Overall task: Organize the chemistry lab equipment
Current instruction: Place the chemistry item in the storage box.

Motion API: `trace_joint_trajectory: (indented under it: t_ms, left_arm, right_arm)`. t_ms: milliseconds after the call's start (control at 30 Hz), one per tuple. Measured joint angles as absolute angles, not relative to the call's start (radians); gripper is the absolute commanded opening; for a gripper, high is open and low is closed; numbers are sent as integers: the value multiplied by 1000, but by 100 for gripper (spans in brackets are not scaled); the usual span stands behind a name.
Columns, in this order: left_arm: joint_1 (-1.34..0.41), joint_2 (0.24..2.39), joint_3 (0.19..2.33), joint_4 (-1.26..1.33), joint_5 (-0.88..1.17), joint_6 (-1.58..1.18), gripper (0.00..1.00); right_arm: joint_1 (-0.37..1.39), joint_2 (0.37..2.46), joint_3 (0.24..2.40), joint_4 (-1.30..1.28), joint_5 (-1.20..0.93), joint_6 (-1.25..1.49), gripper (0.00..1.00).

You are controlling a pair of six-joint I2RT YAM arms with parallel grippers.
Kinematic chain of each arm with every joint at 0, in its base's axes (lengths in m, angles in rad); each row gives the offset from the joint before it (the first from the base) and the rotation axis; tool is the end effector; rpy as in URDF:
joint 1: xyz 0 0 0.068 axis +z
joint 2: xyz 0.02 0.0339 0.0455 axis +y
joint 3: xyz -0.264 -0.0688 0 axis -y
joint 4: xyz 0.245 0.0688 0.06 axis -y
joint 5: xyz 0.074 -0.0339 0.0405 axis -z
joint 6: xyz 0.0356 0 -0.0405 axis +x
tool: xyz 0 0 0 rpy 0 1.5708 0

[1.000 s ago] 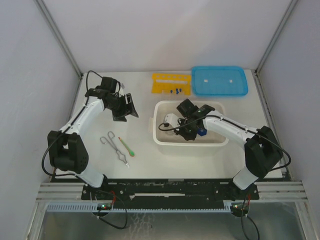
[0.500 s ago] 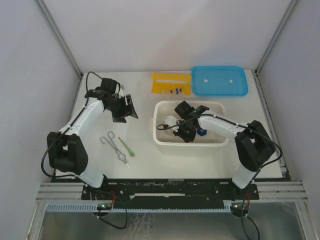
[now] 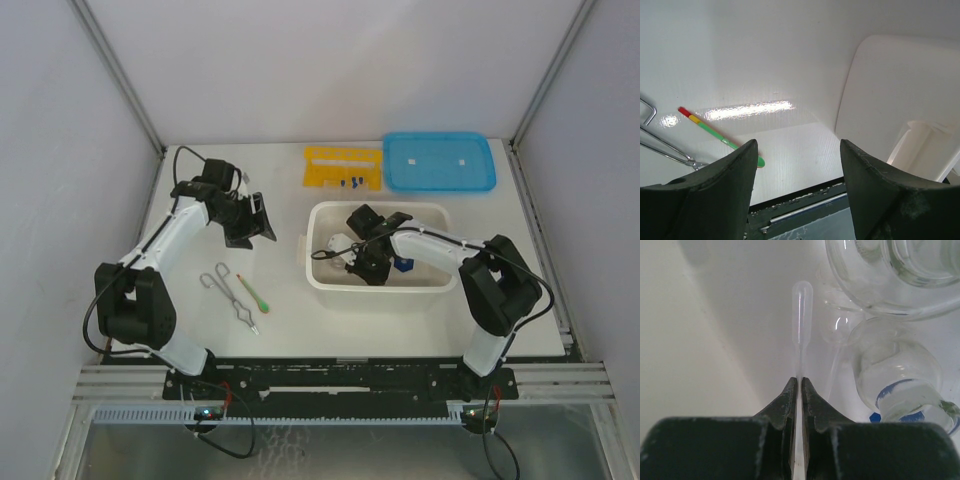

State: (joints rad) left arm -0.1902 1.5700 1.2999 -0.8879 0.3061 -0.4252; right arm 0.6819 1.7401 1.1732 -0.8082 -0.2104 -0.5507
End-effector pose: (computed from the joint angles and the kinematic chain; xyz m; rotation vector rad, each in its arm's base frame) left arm 0.3075 -0.0701 0.2711 -0.2369 2.7738 -0.5855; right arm 0.2473 0.2103 0.1860 -1.7258 2.3837 0.3290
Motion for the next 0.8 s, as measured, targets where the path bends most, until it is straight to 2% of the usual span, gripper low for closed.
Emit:
trace_joint_trajectory:
  t_ms: [367,800]
  left_arm:
    - [-190,1570,1299,-889,307,-425,71]
    - [-190,1570,1272,-891,307,-422,70]
  right_arm:
    - [682,1755,1173,-802,-197,-534,18]
    - [658,1693,1167,-800,-182,-517,19]
